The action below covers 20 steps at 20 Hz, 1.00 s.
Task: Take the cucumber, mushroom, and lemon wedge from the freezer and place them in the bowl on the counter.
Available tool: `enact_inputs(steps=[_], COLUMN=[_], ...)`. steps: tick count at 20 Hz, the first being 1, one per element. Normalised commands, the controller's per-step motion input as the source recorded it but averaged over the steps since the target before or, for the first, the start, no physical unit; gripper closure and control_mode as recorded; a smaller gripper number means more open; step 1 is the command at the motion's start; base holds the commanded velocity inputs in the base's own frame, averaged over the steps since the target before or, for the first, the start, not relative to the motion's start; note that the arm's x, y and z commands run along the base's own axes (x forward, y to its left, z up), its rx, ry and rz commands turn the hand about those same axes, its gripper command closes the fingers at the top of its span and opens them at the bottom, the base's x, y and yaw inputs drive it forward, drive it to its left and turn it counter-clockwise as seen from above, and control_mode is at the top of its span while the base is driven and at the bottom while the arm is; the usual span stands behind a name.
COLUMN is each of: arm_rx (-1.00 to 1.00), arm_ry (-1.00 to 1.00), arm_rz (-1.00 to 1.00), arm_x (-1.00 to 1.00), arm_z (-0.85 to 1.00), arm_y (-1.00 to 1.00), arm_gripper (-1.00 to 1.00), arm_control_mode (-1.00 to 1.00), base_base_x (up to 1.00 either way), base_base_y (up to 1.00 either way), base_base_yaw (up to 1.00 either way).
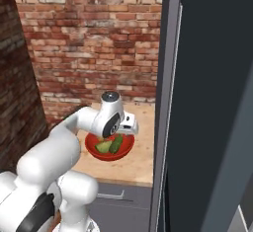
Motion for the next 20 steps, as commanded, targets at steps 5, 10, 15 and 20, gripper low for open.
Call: enact_inputs(steps=[5, 10, 15, 20], arm_rx=[-0.03, -0.02, 0.00, 0.00], arm_ry=[0.00, 0.00, 0.00, 0.00], arm_rz=[0.00, 0.00, 0.00, 0.00], arm_x=[-0.55, -0.79, -0.92, -1.00], arm_z=[0.98, 0.98, 1.00, 1.00], arm_y=[0.47, 0.54, 0.29, 0.01], arm_gripper=[-1.00, -1.00, -1.00, -1.00], arm_control_mode=[-1.00, -1.00, -1.00, -1.00], base_base_x=[0.00, 0.00, 0.00, 0.00], base_base_y=[0.00, 0.00, 0.00, 0.00], base_base_yaw=[0.00, 0.00, 0.00, 0.00])
